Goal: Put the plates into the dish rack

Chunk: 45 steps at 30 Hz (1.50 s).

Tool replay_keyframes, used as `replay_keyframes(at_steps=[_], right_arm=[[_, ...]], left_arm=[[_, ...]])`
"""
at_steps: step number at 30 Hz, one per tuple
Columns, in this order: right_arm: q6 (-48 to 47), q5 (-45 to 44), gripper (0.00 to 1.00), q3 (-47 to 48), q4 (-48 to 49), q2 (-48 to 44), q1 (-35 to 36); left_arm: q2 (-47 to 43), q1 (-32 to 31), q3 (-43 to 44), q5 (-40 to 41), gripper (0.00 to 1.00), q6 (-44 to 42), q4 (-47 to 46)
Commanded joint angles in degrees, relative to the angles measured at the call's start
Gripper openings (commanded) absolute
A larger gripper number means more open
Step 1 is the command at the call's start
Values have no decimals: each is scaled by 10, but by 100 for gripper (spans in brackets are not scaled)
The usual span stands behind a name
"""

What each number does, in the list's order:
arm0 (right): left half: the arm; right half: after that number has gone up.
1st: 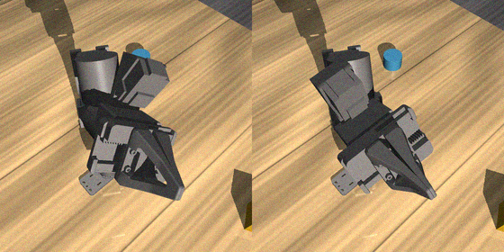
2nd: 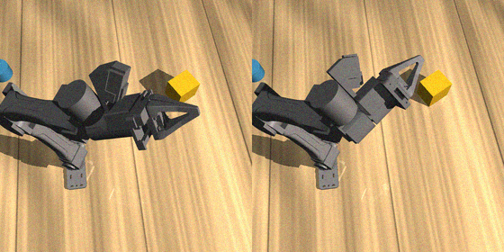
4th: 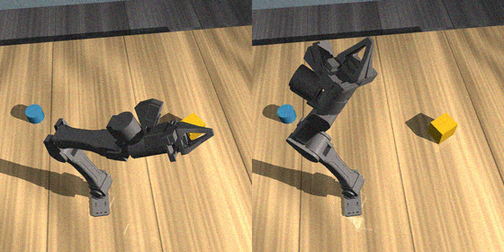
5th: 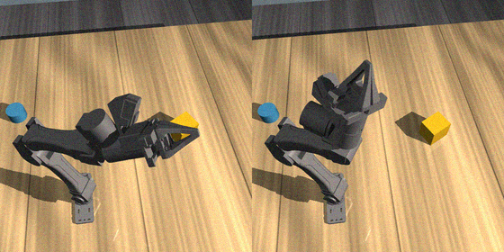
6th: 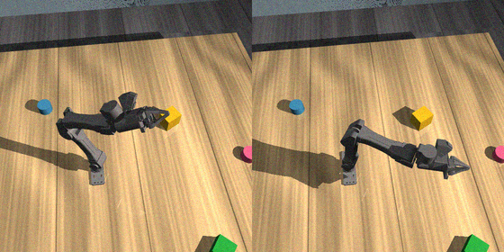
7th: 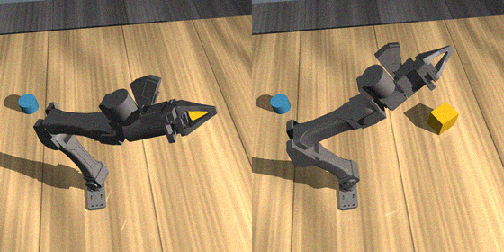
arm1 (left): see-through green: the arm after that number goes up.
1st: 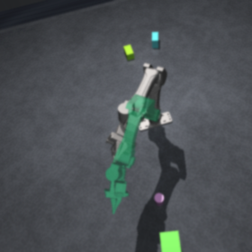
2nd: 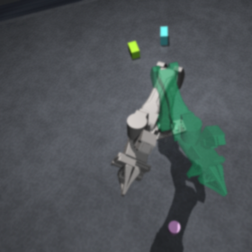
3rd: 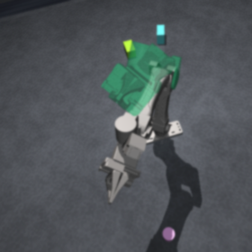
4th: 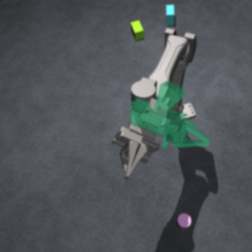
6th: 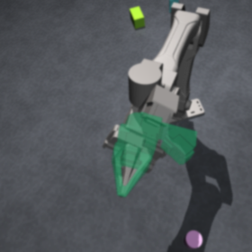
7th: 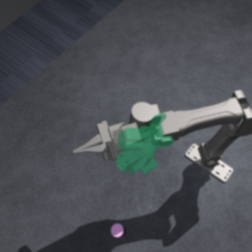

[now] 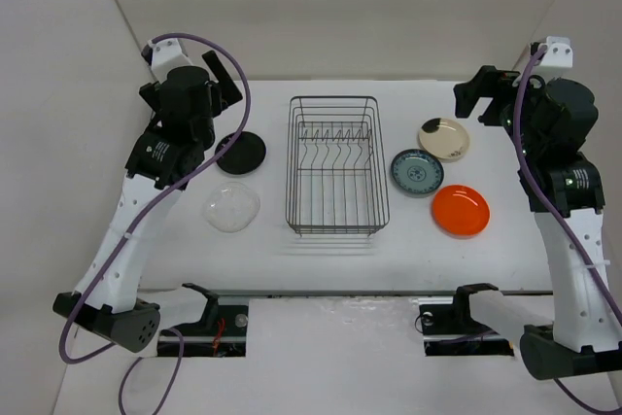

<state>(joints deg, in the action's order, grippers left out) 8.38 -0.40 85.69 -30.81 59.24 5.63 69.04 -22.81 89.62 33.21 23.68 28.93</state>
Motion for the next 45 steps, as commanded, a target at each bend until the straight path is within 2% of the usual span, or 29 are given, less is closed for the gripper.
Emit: replay_keyframes(at_steps=[1,10,12,14,15,18,21,27,33,40,45], right_arm=[[5,-15,100,1,31,-15,-3],[5,14,100,-17,53,3,-8],[10,43,100,-53,101,31,-27],[22,145,100,-90,162,47,-75],[56,169,100,-141,245,53,-95],[103,252,100,-186,354,82,-165],[110,262,95,-165,355,171,-199],[210,359,91,-193,470,309,-283],[216,332,90,-214,479,395,-288],[216,312,88,-234,479,449,-288],[205,291,88,-234,468,454,-294]], left_arm=[[-7,-3,6,1,100,6,-24],[-7,-3,-13,-4,100,6,-24],[-7,-3,-23,-10,100,6,-31],[-1,-3,-38,-34,100,6,-45],[6,-3,-46,-42,100,11,-50],[11,-3,-87,-60,100,11,-73],[17,-3,-101,-67,100,5,-79],[22,-3,-101,-104,100,5,-84],[7,-3,-107,-124,100,-6,-90],[1,-3,-112,-136,100,-6,-95],[-4,-3,-117,-149,100,-11,-100]])
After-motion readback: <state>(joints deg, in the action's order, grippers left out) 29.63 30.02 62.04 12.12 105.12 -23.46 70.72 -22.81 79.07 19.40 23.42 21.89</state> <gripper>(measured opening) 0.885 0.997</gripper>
